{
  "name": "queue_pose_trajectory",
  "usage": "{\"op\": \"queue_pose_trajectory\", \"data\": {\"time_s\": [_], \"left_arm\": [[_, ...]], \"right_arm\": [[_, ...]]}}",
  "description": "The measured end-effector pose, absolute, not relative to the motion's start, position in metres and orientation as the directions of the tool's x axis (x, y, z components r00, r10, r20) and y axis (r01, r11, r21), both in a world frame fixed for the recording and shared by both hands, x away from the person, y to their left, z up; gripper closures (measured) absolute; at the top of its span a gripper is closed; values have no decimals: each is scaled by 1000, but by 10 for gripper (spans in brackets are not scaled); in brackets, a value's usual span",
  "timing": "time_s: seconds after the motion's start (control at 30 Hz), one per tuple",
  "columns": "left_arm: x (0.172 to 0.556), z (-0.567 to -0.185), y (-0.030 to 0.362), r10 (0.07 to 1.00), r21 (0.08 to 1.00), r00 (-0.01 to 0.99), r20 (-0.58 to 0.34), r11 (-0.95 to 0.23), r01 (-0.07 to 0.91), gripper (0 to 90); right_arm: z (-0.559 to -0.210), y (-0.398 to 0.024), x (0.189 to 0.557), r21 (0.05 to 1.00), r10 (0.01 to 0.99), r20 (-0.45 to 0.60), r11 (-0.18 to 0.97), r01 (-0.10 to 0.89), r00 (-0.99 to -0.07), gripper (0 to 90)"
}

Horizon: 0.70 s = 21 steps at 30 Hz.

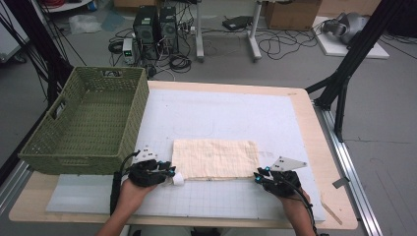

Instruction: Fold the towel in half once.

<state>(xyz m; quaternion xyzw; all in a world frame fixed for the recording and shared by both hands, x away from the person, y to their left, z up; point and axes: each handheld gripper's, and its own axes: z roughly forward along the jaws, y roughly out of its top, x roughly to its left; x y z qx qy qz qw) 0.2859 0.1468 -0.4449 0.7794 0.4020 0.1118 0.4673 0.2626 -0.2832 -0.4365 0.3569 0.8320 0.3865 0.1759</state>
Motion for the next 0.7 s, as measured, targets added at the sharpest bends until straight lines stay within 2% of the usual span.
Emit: {"op": "queue_pose_trajectory", "data": {"time_s": [0.07, 0.23, 0.3, 0.43, 0.57, 0.7], "left_arm": [[289, -443, 151, 745, 838, 637, -200, -207, 505, 471], [296, -437, 156, 732, 877, 649, -208, -154, 455, 377], [297, -432, 156, 742, 896, 639, -202, -123, 427, 300], [294, -427, 155, 731, 922, 661, -171, -118, 370, 171], [294, -428, 153, 710, 927, 684, -165, -126, 355, 169], [294, -427, 154, 707, 929, 687, -170, -117, 350, 180]], "right_arm": [[-432, -288, 262, 794, 746, -1, 405, 453, -666, 614], [-426, -299, 261, 848, 786, 28, 308, 430, -618, 393], [-424, -303, 260, 862, 802, 30, 281, 423, -596, 320], [-420, -307, 258, 875, 818, 38, 250, 415, -573, 272], [-416, -310, 255, 882, 843, 21, 237, 407, -537, 175], [-415, -313, 255, 886, 848, 19, 231, 403, -529, 149]]}}
